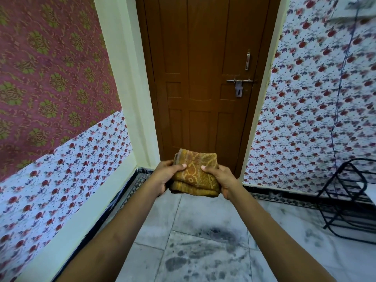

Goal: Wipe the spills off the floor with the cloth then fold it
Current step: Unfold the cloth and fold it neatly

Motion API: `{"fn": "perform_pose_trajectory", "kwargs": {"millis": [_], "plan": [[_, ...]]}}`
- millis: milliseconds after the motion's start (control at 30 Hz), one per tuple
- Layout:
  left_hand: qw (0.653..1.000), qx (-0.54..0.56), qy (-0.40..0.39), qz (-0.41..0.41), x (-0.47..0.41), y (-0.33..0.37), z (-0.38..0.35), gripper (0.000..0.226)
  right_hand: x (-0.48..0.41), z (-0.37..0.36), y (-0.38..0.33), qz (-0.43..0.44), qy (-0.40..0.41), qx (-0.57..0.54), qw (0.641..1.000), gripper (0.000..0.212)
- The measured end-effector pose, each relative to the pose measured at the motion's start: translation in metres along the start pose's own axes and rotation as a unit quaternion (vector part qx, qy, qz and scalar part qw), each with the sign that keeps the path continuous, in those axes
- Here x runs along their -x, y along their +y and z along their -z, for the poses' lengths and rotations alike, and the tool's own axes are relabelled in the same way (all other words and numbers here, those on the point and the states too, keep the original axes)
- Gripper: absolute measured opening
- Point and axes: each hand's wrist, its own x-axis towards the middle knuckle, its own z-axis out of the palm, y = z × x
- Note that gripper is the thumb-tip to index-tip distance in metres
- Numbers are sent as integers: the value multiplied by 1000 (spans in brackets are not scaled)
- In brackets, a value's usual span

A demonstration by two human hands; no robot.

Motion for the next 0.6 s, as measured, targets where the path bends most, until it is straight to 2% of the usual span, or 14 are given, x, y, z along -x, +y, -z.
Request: {"fn": "perform_pose_trajectory", "kwargs": {"millis": [300,500,600], "plan": [[1000,-10,-12,-4,-7,-3,7,45,3,-11,15,14,40,-37,998,34],[999,12,-39,-6,-16,-4,-28,56,2,25,17,13,62,-48,997,20],[999,31,-36,4,-22,-5,-56,65,0,53,14,18,63,-56,996,22]]}}
